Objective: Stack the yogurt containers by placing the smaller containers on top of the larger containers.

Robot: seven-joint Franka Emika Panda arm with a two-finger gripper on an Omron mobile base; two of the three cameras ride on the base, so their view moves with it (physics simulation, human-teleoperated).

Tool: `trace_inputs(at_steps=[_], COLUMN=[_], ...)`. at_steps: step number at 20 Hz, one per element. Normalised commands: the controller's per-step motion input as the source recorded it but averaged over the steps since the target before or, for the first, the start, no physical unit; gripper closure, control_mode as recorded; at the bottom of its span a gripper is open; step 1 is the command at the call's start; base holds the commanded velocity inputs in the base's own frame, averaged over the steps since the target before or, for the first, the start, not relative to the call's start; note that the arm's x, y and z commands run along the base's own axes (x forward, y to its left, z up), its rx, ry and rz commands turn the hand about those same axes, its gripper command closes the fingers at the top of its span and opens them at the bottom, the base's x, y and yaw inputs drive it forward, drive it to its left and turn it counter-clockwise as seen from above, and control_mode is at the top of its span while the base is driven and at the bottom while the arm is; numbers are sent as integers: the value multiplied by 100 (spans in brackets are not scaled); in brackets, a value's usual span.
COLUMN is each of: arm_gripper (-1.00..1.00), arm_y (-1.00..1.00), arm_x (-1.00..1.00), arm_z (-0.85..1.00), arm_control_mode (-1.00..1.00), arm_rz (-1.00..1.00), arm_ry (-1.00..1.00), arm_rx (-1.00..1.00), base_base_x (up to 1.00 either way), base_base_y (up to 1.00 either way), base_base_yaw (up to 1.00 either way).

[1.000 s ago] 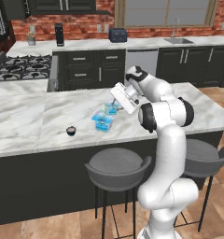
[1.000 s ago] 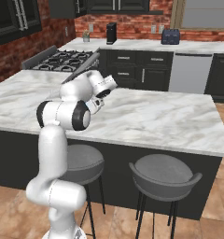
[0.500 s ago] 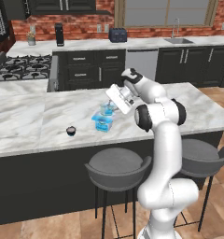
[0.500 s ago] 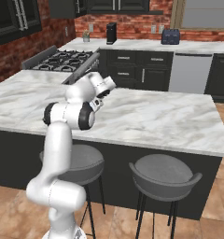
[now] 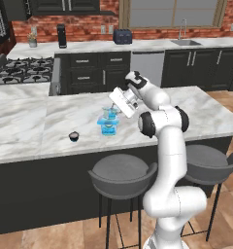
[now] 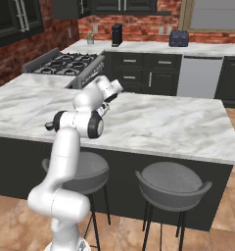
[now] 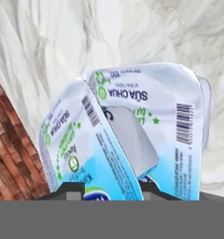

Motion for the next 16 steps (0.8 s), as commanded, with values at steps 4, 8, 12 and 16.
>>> trace_inputs(at_steps=[4, 8, 12, 16], arm_gripper=[100, 100, 100, -100], arm_y=[0, 0, 0, 2], arm_x=[23, 4, 0, -13], arm_z=[-20, -19, -15, -9], arm_control_mode=[-100, -100, -100, -100], arm_rz=[4, 5, 5, 4], arm_ry=[6, 4, 1, 0], arm_rx=[0, 0, 0, 0], base_base_x=[0, 0, 0, 0], base_base_y=[0, 0, 0, 0], base_base_yaw=[0, 0, 0, 0])
